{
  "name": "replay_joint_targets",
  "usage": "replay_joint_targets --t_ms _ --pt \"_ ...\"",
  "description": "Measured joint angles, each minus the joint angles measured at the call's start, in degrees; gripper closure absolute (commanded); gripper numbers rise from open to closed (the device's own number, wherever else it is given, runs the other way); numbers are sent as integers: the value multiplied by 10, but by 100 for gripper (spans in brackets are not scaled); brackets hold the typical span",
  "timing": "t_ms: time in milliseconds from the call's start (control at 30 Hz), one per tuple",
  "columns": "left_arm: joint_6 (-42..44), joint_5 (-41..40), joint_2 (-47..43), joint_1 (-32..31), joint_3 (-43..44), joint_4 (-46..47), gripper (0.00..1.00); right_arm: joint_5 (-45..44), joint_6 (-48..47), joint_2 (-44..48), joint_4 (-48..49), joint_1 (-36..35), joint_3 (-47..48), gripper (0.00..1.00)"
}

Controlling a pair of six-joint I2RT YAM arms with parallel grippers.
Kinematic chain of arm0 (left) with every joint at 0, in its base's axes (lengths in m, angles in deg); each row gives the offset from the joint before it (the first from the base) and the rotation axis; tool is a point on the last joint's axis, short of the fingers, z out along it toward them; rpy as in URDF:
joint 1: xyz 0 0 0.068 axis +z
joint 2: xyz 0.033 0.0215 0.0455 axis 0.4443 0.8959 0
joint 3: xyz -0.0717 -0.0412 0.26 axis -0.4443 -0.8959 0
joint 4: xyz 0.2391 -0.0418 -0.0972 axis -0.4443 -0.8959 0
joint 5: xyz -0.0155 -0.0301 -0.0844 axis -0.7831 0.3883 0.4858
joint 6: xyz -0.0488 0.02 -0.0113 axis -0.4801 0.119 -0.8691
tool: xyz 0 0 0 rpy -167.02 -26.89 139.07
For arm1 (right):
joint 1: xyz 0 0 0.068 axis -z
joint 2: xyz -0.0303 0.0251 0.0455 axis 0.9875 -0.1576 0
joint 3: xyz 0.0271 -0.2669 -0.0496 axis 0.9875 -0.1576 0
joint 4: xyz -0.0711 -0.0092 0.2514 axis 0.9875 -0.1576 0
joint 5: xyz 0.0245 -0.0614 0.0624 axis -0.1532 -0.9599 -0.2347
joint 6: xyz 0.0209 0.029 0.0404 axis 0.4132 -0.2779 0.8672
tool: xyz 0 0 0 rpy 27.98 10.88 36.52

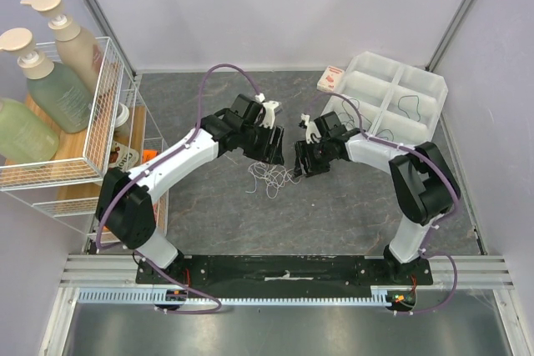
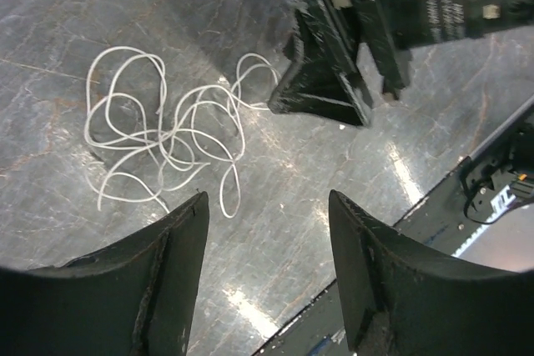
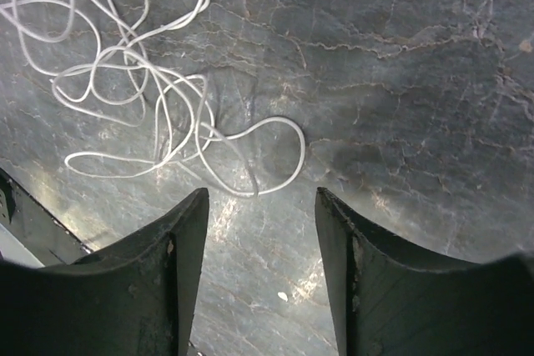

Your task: Untangle the cables

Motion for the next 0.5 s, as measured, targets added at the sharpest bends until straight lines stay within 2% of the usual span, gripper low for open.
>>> replay_joint_targets --t_ms 133,333,500 --pt "-13 12 -16 0 -14 6 38 1 0 -23 11 -5 4 55" --pt "-31 17 -78 0 -49 30 38 0 16 -30 31 -21 10 99" --pt "-41 25 -150 0 -111 99 34 -22 27 33 21 -27 10 100"
